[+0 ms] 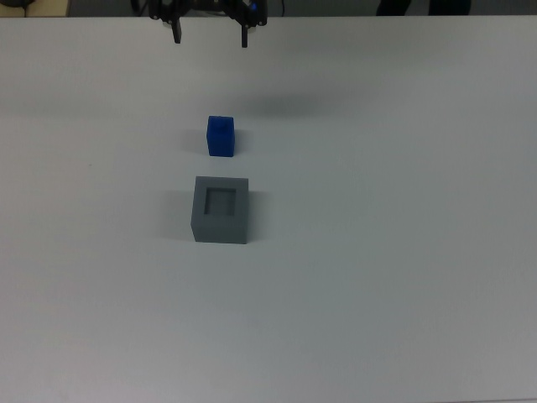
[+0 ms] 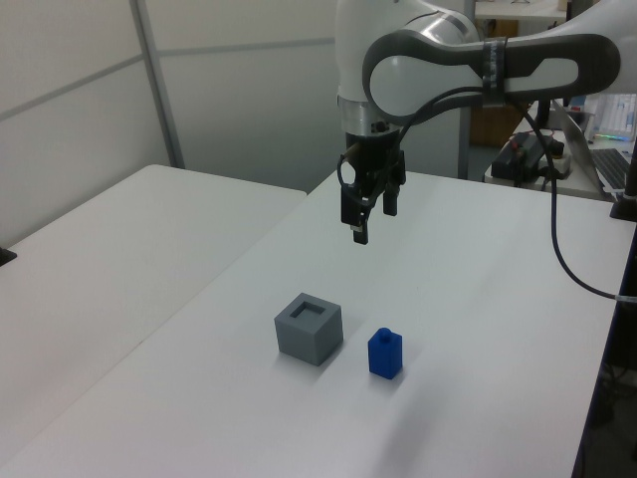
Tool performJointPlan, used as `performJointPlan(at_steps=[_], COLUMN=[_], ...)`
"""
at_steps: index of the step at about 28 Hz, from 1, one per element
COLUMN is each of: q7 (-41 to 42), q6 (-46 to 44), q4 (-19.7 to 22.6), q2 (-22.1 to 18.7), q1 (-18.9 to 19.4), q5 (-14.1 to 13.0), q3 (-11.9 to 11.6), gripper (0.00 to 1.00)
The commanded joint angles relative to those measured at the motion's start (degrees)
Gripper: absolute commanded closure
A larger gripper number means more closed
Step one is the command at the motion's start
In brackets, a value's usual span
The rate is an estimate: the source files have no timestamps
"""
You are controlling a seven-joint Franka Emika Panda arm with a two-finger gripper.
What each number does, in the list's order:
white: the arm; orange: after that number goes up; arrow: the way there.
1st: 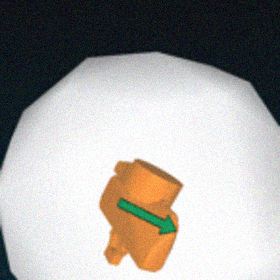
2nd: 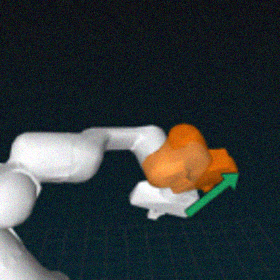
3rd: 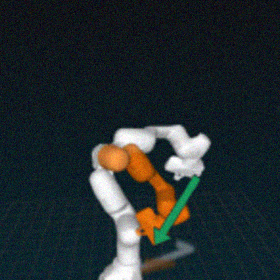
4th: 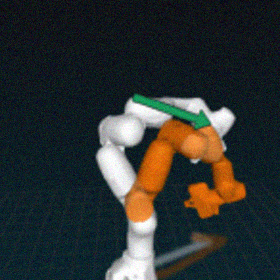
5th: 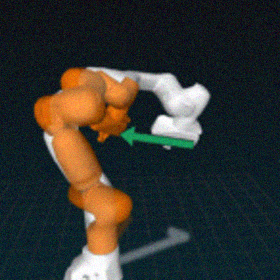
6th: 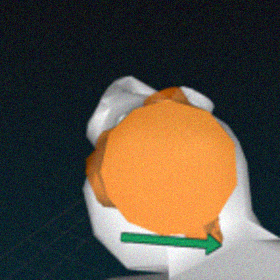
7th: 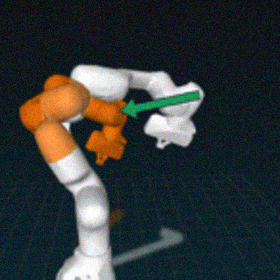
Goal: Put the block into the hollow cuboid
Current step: 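Lower the open gripper down onto the blue block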
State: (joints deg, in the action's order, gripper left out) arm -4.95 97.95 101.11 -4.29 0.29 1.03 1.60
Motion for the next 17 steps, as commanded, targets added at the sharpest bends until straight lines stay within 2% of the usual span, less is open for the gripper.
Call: performJointPlan(at_steps=[1,3,6,7,12,17], q7=[-0.42,-0.41,-0.32,-0.41,-0.59,-0.50], q6=[1.63,2.94,7.42,11.87,22.09,26.15], q4=[4.05,6.45,12.51,16.97,28.23,32.48], q2=[-1.57,-2.64,-5.28,-7.03,-10.73,-10.65], q1=[0.41,1.20,2.08,2.43,3.40,3.49], q5=[-0.85,-0.94,-0.94,-0.94,-0.94,-0.85], q3=[0.16,0.16,0.16,0.16,0.25,0.16], gripper=[0.00,0.00,0.00,0.00,0.00,0.00])
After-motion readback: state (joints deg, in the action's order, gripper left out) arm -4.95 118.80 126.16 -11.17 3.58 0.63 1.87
